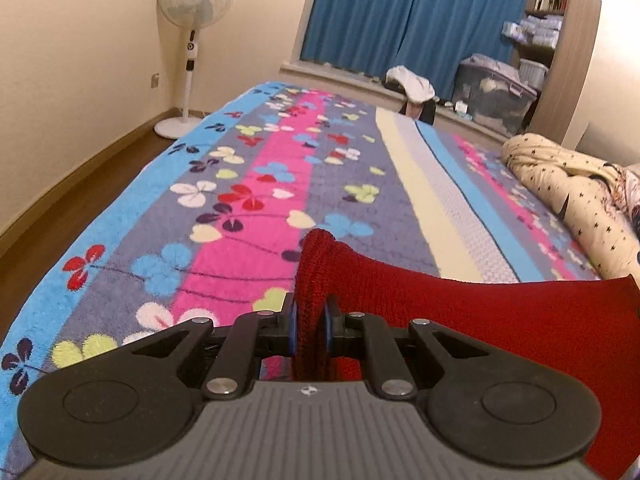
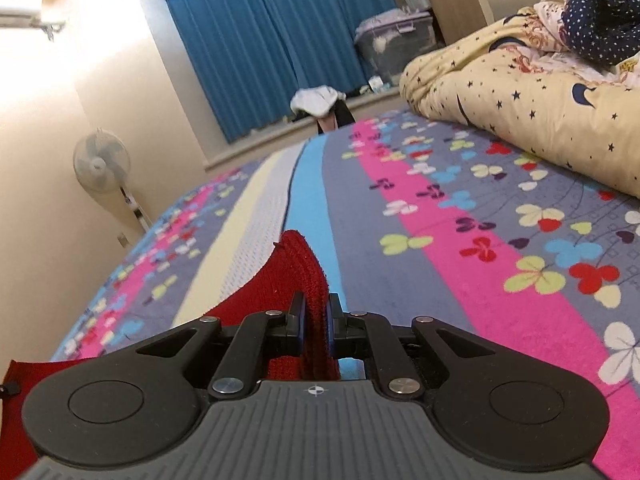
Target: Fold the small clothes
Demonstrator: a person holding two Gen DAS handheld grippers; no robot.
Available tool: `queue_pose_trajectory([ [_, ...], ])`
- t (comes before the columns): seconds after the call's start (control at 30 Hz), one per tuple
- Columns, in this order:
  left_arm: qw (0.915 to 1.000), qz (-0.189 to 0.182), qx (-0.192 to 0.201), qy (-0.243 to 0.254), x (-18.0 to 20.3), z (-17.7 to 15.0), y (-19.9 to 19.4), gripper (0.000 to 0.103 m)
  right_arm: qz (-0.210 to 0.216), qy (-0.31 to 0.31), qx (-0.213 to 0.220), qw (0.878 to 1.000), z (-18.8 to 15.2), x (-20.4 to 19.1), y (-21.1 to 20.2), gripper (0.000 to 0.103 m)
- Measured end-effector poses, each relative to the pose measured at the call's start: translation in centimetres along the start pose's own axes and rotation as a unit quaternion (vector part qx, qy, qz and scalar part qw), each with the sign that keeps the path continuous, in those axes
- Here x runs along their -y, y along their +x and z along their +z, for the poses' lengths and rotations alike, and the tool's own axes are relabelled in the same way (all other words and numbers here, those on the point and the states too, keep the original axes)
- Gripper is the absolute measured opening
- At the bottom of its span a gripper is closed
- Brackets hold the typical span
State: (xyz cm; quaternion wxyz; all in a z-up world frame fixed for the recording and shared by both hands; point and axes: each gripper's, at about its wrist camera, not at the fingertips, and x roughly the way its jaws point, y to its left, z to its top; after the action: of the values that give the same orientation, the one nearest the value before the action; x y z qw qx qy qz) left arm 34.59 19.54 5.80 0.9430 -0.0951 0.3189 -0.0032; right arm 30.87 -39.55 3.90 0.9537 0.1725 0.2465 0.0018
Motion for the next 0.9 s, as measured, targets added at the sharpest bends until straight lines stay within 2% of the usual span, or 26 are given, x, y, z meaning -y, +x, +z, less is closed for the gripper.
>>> queue_pose_trajectory([
  [0.1,1.0,0.0,-0.001,-0.001,-0.2,0.0,0.4,0.013,-0.01,0.002,-0.01,1.0,-0.4,0.0,0.7,0.01],
  [0.3,0.9999,-0.004,-0.001,-0.012,-0.6,0.1,1.1,0.013,-0.016,-0.007,0.001,1.0,-0.5,-0.5,0.3,0.01],
  [0.37,0.9996,-0.004,-0.023,-0.015,-0.8,-0.1,1.9,0.015,-0.03,-0.002,-0.035,0.999,-1.0,0.1,1.4,0.011],
  [0.4,0.9987,-0.004,-0.047,-0.019,-0.9,-0.3,2.6,0.02,-0.043,0.0,-0.074,0.996,-1.6,0.4,2.4,0.012],
  [0.43,0.9967,-0.001,-0.076,-0.028,-1.2,-0.7,3.4,0.021,-0.062,0.002,-0.118,0.991,-2.2,0.9,3.5,0.016],
  [0.47,0.9953,0.006,-0.09,-0.036,-1.5,-0.9,3.7,0.021,-0.083,0.006,-0.146,0.986,-2.6,1.3,4.1,0.017],
  [0.53,0.9957,0.002,-0.075,-0.055,-2.1,-0.7,2.7,0.026,-0.095,0.012,-0.144,0.985,-2.6,1.6,3.3,0.019],
  [0.57,0.9959,-0.006,-0.062,-0.065,-2.4,-0.5,1.9,0.034,-0.091,0.018,-0.131,0.987,-2.3,1.7,2.4,0.03],
  [0.6,0.9956,-0.014,-0.051,-0.077,-2.8,-0.3,1.1,0.041,-0.087,0.023,-0.121,0.989,-2.1,1.9,1.5,0.036],
  [0.63,0.9947,-0.023,-0.046,-0.089,-3.1,-0.3,0.2,0.043,-0.083,0.031,-0.113,0.99,-1.9,2.0,0.6,0.044],
  [0.67,0.994,-0.03,-0.05,-0.093,-3.2,-0.2,-0.3,0.045,-0.075,0.043,-0.113,0.99,-1.8,2.3,-0.3,0.047],
  [0.77,0.9899,-0.052,-0.094,-0.092,-3.2,-0.5,-2.1,0.045,-0.037,0.094,-0.124,0.987,-2.1,3.2,-3.2,0.048],
  [0.83,0.9856,-0.068,-0.121,-0.097,-3.4,-1.2,-3.7,0.047,-0.014,0.098,-0.134,0.986,-2.3,3.1,-4.7,0.049],
  [0.9,0.9821,-0.079,-0.139,-0.1,-3.2,-2.1,-5.4,0.056,-0.014,0.086,-0.151,0.985,-2.8,2.7,-5.9,0.054],
])
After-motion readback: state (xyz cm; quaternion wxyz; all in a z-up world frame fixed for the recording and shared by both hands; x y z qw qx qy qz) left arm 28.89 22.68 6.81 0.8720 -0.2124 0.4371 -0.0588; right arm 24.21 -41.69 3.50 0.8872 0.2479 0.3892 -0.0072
